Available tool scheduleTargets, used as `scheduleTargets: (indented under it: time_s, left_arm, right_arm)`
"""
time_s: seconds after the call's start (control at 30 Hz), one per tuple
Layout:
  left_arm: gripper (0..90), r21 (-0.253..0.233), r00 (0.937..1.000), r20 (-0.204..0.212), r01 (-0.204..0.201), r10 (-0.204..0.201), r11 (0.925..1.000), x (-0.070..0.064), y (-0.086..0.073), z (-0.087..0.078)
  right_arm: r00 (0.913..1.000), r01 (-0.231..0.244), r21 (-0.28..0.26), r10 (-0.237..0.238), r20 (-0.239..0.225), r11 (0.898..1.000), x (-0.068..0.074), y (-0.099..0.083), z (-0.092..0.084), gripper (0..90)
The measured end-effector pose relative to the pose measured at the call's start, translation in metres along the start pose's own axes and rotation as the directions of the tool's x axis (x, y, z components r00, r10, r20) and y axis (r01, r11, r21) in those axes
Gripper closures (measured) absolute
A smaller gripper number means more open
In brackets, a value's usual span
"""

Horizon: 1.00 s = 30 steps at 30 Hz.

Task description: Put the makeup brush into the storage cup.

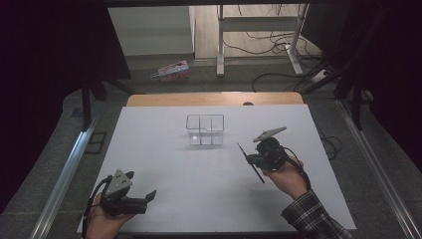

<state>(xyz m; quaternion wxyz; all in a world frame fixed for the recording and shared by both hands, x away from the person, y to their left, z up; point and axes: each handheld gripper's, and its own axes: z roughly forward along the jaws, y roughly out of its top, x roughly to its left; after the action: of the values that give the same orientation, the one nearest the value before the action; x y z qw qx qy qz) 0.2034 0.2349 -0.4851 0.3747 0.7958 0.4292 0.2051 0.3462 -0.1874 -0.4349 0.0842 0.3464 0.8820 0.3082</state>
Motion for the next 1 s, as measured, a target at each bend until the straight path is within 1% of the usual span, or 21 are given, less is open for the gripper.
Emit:
scheduleTargets:
  time_s: [0.07,0.23,0.3,0.47,0.53,0.6,0.7,0.77,0.8,0.87,1.0]
  left_arm:
    - [4.3,0.004,1.0000,-0.003,-0.006,0.006,1.0000,0.000,0.000,0.000]
    - [4.4,0.007,0.9999,-0.003,-0.015,0.015,0.9999,-0.001,0.000,0.001]
    - [4.5,0.001,1.0000,0.001,-0.006,0.006,1.0000,-0.001,0.000,0.000]
    - [4.7,-0.021,0.9994,0.025,0.026,-0.025,0.9994,0.001,0.001,-0.001]
    - [5.1,-0.029,0.9987,0.036,0.036,-0.035,0.9989,0.001,0.002,-0.002]
    - [5.5,-0.033,0.9982,0.048,0.038,-0.037,0.9987,0.001,0.003,-0.001]
    - [5.9,-0.032,0.9980,0.057,0.029,-0.027,0.9991,-0.001,0.006,0.000]
    - [6.1,-0.037,0.9967,0.076,0.030,-0.027,0.9989,-0.003,0.008,0.000]
    - [5.6,-0.040,0.9948,0.099,0.029,-0.025,0.9988,-0.004,0.009,0.000]
    - [5.3,-0.050,0.9911,0.130,0.032,-0.025,0.9983,-0.006,0.012,0.001]
    - [6.1,-0.053,0.9882,0.153,0.017,-0.009,0.9985,-0.012,0.019,0.004]
  right_arm:
    - [1.0000,0.002,-0.021,-0.002,-0.006,1.000,0.002,-0.001,-0.001,85.5]
    - [0.9995,0.028,-0.048,-0.028,-0.010,0.998,0.007,-0.004,-0.004,85.5]
    - [0.9993,0.031,-0.059,-0.032,-0.017,0.998,0.009,-0.004,-0.005,85.5]
    - [0.9983,0.051,-0.089,-0.053,-0.025,0.995,0.016,-0.004,-0.009,85.5]
    - [0.9979,0.052,-0.099,-0.055,-0.035,0.994,0.019,-0.004,-0.010,85.5]
    - [0.9973,0.055,-0.108,-0.059,-0.043,0.993,0.021,-0.004,-0.011,85.5]
    - [0.9962,0.057,-0.121,-0.065,-0.058,0.991,0.025,-0.005,-0.012,85.4]
    - [0.9952,0.060,-0.127,-0.069,-0.069,0.990,0.027,-0.005,-0.012,85.4]
    - [0.9951,0.061,-0.128,-0.071,-0.069,0.990,0.028,-0.005,-0.011,85.4]
    - [0.9945,0.067,-0.129,-0.076,-0.072,0.989,0.030,-0.006,-0.011,85.4]
    - [0.9932,0.074,-0.135,-0.086,-0.079,0.988,0.033,-0.006,-0.010,85.4]
